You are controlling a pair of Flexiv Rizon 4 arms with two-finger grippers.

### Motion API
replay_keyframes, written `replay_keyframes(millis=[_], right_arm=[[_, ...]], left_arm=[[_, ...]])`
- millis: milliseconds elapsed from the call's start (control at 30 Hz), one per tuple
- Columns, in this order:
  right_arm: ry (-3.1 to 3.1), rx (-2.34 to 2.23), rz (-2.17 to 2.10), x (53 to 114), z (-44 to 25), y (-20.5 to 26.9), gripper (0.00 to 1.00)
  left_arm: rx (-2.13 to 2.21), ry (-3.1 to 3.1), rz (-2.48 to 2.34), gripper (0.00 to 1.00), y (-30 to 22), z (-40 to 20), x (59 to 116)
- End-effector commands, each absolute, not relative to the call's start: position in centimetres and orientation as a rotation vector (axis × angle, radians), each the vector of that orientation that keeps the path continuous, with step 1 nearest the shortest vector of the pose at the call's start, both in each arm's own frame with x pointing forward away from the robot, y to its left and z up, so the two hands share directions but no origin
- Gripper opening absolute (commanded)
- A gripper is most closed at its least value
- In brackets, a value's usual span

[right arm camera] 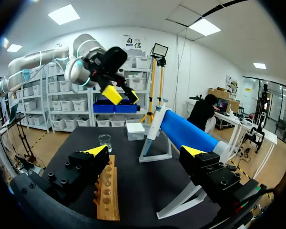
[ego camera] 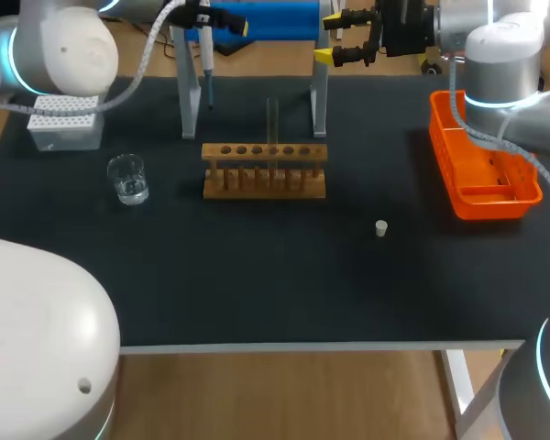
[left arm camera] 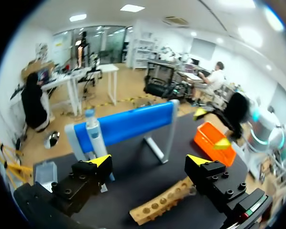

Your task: Invert the test tube, pick up the pipette, mount the tip to pipette, aspirate from beaker and dispense into the tube, eject the tip, return the pipette, and cap with the stopper.

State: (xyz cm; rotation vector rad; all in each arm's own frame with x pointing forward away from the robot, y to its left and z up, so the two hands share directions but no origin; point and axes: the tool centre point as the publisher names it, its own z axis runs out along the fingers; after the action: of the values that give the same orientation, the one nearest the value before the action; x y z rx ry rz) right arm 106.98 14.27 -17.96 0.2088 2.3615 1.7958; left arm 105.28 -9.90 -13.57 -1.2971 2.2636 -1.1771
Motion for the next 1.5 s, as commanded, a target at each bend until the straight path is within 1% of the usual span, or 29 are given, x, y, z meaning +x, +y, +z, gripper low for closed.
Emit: replay_keyframes(millis=[33,333,667,900,1500], right_arm=[[2.367,0.206,1.795,107.0,-17.9,14.1,1.0],[2.367,0.206,1.795,107.0,-17.9,14.1,1.0],[2.367,0.206,1.795,107.0,-17.9,14.1,1.0],[2.367,0.206,1.795,107.0,-17.9,14.1,1.0],[2.367,0.206,1.795,107.0,-17.9,14.1,1.0]], left_arm=[[-0.985,2.393,-1.325,1.0,-8.5,-12.2,101.9],[-0.637,2.476,-1.448,1.0,-9.1,-13.6,98.5],[-0.413,2.541,-1.519,1.0,-11.1,-16.1,97.6],[-0.372,2.603,-1.539,1.0,-13.0,-18.8,97.6],[-0.343,2.617,-1.577,1.0,-14.6,-23.8,98.2]])
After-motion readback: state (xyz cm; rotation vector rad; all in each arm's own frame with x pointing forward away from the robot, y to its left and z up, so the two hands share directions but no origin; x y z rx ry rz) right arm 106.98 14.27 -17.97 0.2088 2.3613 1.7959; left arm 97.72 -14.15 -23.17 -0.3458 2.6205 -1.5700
